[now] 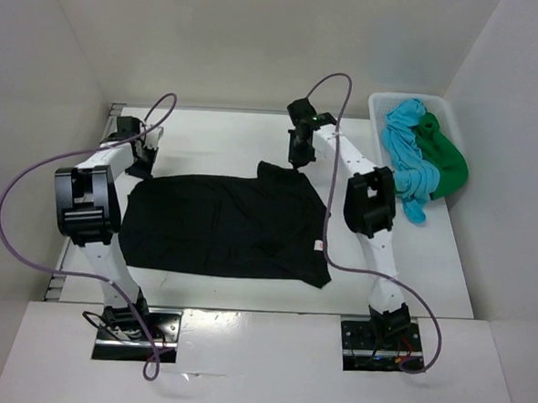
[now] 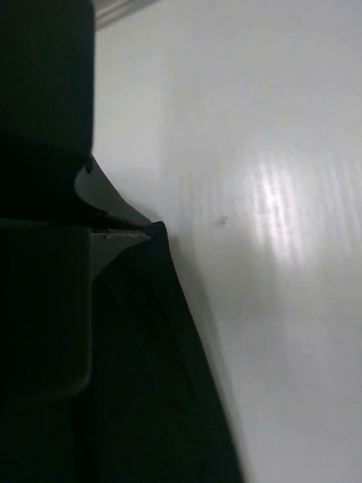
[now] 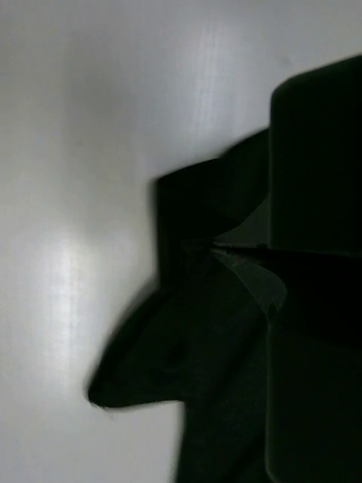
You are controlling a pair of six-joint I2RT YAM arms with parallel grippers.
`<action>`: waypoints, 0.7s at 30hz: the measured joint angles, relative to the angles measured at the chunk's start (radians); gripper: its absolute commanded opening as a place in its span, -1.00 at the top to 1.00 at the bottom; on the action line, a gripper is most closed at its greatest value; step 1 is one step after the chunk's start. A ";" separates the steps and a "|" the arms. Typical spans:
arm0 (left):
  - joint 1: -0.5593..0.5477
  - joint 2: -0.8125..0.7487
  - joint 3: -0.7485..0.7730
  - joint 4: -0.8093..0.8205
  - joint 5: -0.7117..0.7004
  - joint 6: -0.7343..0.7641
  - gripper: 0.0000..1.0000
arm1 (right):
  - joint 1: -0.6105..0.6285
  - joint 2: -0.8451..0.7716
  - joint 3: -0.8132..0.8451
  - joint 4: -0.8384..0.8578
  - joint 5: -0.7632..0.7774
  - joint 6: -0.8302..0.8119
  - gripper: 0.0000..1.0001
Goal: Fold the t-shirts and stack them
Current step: Grap the side of the flattened tshirt furthest away from the robot with both arms, then fold the other side of the tshirt into a rectangle
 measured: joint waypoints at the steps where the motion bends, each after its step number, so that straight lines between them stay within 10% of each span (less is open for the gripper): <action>1: 0.000 -0.033 -0.025 0.000 -0.002 0.017 1.00 | 0.013 -0.085 -0.097 0.015 0.005 0.000 1.00; 10: -0.031 -0.309 -0.250 0.003 -0.015 0.126 1.00 | 0.081 -0.695 -0.692 0.189 0.002 0.047 1.00; 21: -0.020 -0.478 -0.378 -0.090 -0.053 0.224 1.00 | 0.130 -0.817 -1.120 0.231 -0.035 0.167 1.00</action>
